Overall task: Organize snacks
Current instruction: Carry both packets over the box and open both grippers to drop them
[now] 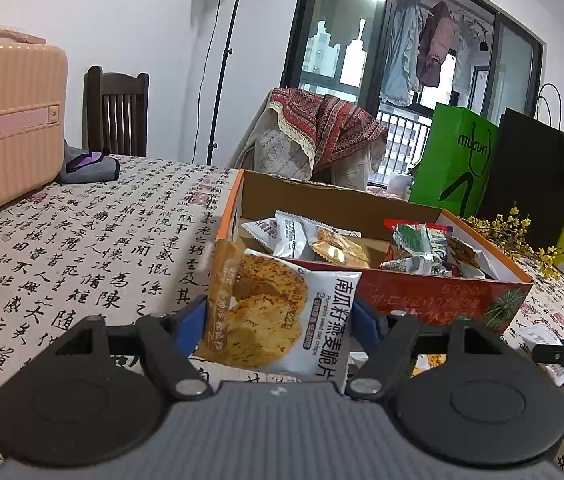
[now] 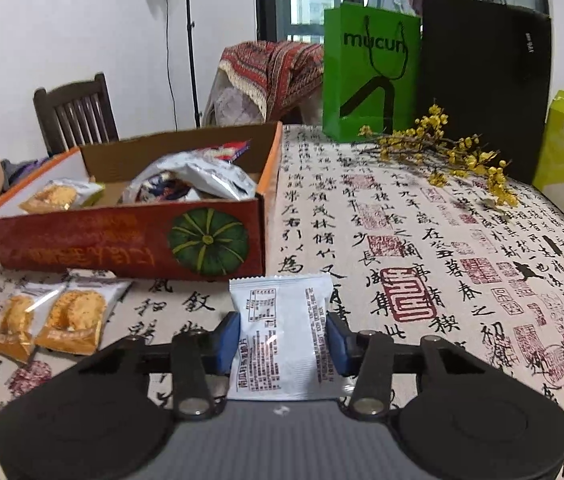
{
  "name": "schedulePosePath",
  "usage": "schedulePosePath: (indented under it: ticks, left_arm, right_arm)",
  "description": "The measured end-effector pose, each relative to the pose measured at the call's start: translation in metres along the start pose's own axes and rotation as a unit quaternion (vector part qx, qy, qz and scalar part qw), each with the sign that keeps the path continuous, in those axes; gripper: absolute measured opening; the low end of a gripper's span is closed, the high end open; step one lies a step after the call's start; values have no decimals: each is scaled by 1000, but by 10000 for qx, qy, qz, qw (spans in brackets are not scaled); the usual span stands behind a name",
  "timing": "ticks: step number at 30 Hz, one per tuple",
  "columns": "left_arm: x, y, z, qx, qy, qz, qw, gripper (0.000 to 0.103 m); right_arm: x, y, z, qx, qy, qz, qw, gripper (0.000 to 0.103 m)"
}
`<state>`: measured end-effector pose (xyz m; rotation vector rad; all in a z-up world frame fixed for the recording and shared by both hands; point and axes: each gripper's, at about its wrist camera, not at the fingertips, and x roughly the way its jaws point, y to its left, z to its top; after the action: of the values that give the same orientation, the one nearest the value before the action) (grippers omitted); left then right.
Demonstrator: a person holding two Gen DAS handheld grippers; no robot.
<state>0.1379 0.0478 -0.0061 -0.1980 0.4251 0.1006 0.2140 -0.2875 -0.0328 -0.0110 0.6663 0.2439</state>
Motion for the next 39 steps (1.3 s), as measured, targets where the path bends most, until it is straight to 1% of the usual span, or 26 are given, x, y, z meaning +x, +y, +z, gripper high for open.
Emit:
schedulePosePath:
  ticks: [4, 8, 14, 19, 25, 31, 35, 39]
  left_arm:
    - [-4, -4, 3, 66, -33, -8, 10000, 75]
    - [-11, -10, 10, 91, -104, -79, 9999, 75]
    - [-23, -30, 33, 252, -368, -182, 9988, 75]
    - [-20, -49, 53, 358, -588, -164, 9975, 75]
    - [3, -64, 77, 310, -604, -138, 9976, 75]
    - [34, -72, 94, 215, -568, -30, 9981, 75]
    - [61, -70, 101, 91, -496, 116, 9987, 75]
    - [90, -60, 95, -100, -341, 267, 9990, 75]
  right_arm:
    - [-15, 1, 3, 47, -258, 61, 9996, 45]
    - [-29, 6, 14, 25, -550, 164, 9983, 45]
    - [-39, 18, 41, 23, -934, 361, 9950, 45]
    - [-34, 29, 67, 73, -1151, 553, 9918, 45]
    - [-20, 41, 100, 154, -1303, 668, 9891, 45]
    - [5, 57, 127, 246, -1301, 645, 9891, 45]
    - [25, 64, 134, 326, -1278, 596, 9895, 45]
    - [48, 65, 129, 397, -1245, 571, 9898, 45]
